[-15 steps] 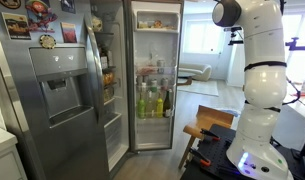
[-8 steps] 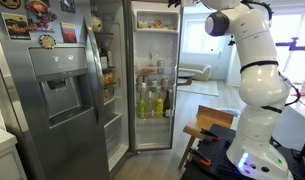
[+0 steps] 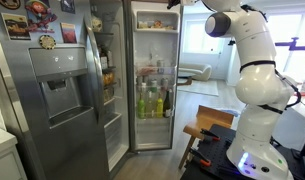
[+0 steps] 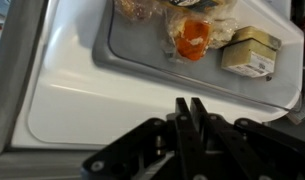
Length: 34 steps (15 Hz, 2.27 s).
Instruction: Close the lid of the top compartment of the fridge door
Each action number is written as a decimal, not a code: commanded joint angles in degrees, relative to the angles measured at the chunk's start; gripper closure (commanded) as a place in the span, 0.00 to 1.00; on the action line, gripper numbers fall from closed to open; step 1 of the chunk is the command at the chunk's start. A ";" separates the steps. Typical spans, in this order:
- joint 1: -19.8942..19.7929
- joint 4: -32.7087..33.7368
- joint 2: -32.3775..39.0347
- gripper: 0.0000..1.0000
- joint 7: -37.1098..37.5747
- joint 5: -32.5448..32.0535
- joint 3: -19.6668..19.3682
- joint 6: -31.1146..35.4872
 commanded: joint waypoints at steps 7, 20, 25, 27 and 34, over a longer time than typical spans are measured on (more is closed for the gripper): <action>-0.98 5.61 3.26 1.00 0.75 -0.31 -0.40 -4.66; -5.57 11.01 8.21 1.00 3.26 -7.03 5.98 -1.05; -5.88 10.03 7.72 1.00 2.98 -8.00 6.05 -4.08; -5.92 9.83 7.36 1.00 2.88 -7.91 6.10 -5.15; -6.20 9.40 5.75 1.00 1.83 -7.72 6.40 -15.33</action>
